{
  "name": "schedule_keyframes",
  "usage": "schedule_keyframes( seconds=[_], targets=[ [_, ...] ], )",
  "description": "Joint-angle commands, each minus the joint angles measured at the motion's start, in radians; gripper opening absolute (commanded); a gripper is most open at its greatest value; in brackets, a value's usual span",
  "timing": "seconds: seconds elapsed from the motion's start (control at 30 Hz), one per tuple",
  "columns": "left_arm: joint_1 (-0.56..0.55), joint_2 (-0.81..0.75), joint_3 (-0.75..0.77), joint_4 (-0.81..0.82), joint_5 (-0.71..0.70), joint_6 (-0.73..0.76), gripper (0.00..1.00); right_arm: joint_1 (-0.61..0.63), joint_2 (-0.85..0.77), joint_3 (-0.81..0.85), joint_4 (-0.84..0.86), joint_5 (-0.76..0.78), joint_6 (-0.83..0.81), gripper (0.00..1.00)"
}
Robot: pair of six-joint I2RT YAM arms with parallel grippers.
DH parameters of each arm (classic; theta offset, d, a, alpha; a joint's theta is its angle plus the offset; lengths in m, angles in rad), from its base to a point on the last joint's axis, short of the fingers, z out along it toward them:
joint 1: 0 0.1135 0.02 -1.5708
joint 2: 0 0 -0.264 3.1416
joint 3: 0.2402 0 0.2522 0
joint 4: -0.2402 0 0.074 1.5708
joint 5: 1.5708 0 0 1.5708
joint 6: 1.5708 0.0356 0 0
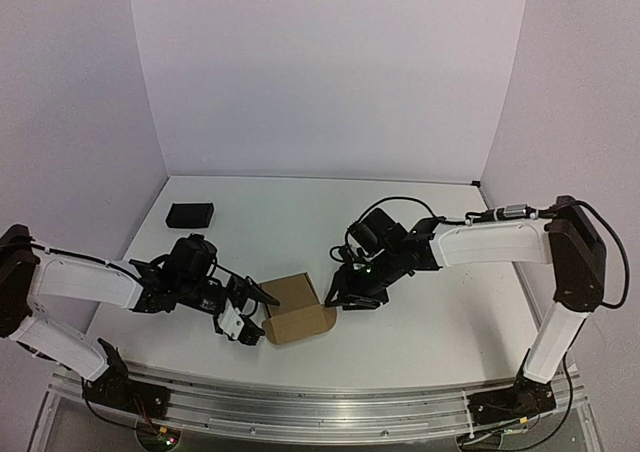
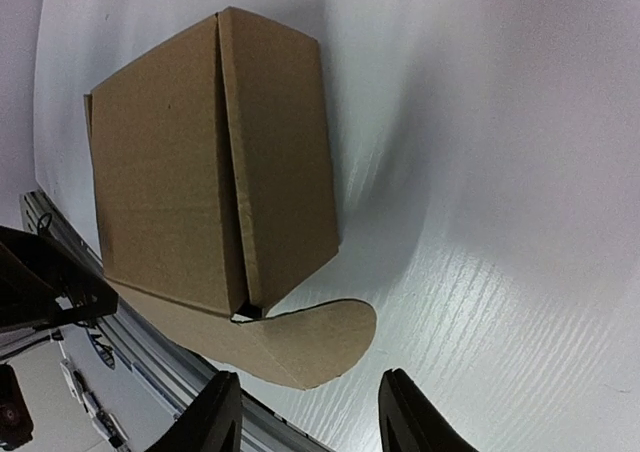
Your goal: Fold the paper box
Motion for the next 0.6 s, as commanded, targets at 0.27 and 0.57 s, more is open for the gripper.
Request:
schedule_keyframes(
  seconds=[0.27, 0.57],
  targets=[
    [-0.026, 0.078, 0.035, 0.119, -0.025, 0.065, 0.72, -0.003, 0.075, 0.014, 0.031, -0.005, 0.022, 0.38],
    [-0.021, 0.007, 0.049, 0.016, -0.07, 0.066, 0.7, -0.017, -0.015, 0.005, -0.006, 0.099, 0.013, 0.35]
  ],
)
